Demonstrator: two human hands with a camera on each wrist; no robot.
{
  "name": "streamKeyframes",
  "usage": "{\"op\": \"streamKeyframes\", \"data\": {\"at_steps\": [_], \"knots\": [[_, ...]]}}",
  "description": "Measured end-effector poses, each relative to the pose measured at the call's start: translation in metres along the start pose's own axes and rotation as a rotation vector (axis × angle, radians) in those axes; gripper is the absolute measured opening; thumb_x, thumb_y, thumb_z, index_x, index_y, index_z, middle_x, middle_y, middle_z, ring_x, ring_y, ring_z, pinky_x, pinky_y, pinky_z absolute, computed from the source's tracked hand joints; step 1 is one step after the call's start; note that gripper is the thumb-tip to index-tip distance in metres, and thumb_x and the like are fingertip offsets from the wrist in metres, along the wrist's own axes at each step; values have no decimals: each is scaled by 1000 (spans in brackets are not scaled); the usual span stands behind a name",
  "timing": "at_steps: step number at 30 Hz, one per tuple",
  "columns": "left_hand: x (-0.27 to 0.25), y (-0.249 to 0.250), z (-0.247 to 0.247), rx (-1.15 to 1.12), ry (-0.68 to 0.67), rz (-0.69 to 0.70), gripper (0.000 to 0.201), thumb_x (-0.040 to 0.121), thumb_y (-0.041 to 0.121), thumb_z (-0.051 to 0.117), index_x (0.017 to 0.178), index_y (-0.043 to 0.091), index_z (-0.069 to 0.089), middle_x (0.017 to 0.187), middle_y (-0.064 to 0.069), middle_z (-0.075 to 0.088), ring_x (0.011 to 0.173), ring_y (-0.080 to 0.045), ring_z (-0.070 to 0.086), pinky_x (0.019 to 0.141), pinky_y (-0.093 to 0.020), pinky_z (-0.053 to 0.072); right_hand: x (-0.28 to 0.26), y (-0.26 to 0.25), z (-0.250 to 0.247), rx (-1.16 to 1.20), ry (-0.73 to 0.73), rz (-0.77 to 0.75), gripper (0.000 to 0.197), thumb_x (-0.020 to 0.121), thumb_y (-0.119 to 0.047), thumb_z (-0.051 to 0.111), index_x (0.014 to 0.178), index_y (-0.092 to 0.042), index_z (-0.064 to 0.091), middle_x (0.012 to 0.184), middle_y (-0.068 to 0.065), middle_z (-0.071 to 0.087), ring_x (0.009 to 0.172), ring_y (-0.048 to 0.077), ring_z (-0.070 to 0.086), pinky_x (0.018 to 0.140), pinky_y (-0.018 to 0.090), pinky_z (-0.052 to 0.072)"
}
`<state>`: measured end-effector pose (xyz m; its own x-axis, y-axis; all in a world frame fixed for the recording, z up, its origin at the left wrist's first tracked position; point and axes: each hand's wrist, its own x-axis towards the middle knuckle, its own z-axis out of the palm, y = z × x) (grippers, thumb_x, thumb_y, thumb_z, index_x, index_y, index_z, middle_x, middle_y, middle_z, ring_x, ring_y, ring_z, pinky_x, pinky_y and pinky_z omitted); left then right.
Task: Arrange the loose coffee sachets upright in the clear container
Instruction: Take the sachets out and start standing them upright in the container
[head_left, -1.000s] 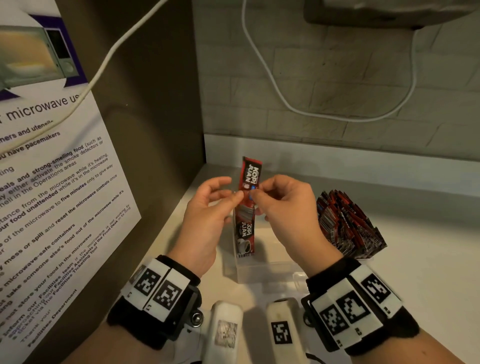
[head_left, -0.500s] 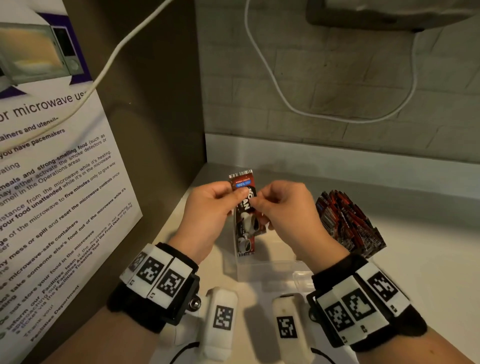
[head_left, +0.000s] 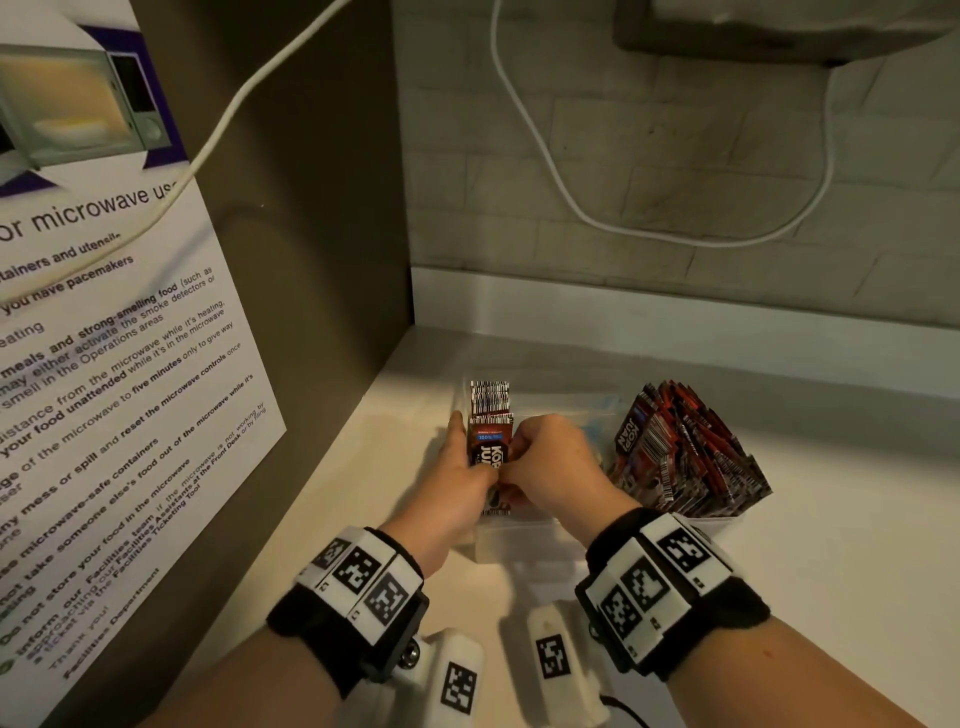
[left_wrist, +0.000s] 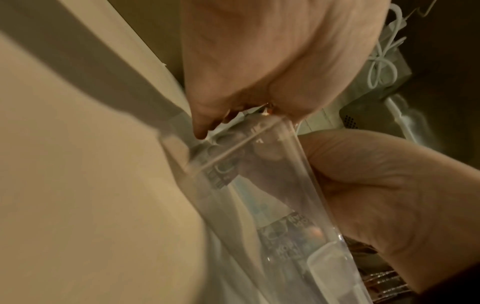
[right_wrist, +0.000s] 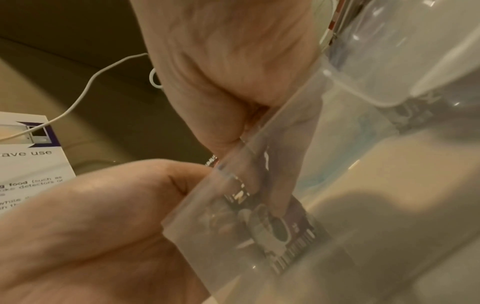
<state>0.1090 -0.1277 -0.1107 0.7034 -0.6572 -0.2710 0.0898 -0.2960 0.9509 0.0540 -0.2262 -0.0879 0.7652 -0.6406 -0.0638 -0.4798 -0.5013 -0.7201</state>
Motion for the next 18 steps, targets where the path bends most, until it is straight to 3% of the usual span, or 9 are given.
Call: {"op": "streamKeyframes", "data": {"at_steps": [3, 7, 10, 12, 15, 18], "knots": [[1, 5, 2, 15, 2, 19, 73, 91, 1, 43, 150, 38, 20, 132, -6, 56, 113, -23, 59, 98, -44, 50, 2, -1, 1, 49, -34, 30, 24, 75, 1, 65, 62, -14, 53, 74, 14, 70, 72, 30, 71, 65, 40, 60], [5, 5, 6, 67, 38, 10, 75, 88, 7, 45, 150, 39, 17, 131, -5, 55, 113, -24, 57, 99, -47, 48, 2, 2, -2, 155, -81, 79, 23, 73, 6, 69, 64, -9, 53, 66, 13, 64, 71, 35, 71, 64, 47, 60], [5, 6, 8, 93, 70, 2, 81, 75, 21, 45, 148, 45, 17, 128, -2, 57, 110, -23, 59, 96, -47, 50, 2, 2, -2, 97, -51, 63, 24, 73, 3, 69, 70, -13, 51, 70, 6, 59, 70, 27, 64, 61, 35, 57], [8, 3, 9, 96, 66, -11, 85, 70, 20, 42, 145, 50, 18, 126, -1, 58, 106, -24, 60, 92, -48, 52, 3, 1, -1, 2, -25, 55, 27, 74, -4, 71, 83, -14, 47, 79, 2, 55, 75, 20, 55, 55, 26, 44], [11, 2, 9, 103, 69, -14, 80, 78, 14, 44, 144, 52, 19, 124, -2, 58, 104, -24, 60, 88, -49, 55, 5, -2, -1, -102, -60, 55, 36, 76, -8, 72, 98, -13, 45, 83, -2, 48, 81, 18, 50, 63, 24, 39], [12, 2, 10, 118, 79, -16, 79, 81, 14, 43, 147, 48, 17, 126, -1, 56, 111, -23, 57, 96, -49, 50, 6, -6, -2, -270, -136, 12, 22, 79, -10, 68, 92, -13, 51, 84, 2, 50, 86, 23, 55, 69, 25, 41]]}}
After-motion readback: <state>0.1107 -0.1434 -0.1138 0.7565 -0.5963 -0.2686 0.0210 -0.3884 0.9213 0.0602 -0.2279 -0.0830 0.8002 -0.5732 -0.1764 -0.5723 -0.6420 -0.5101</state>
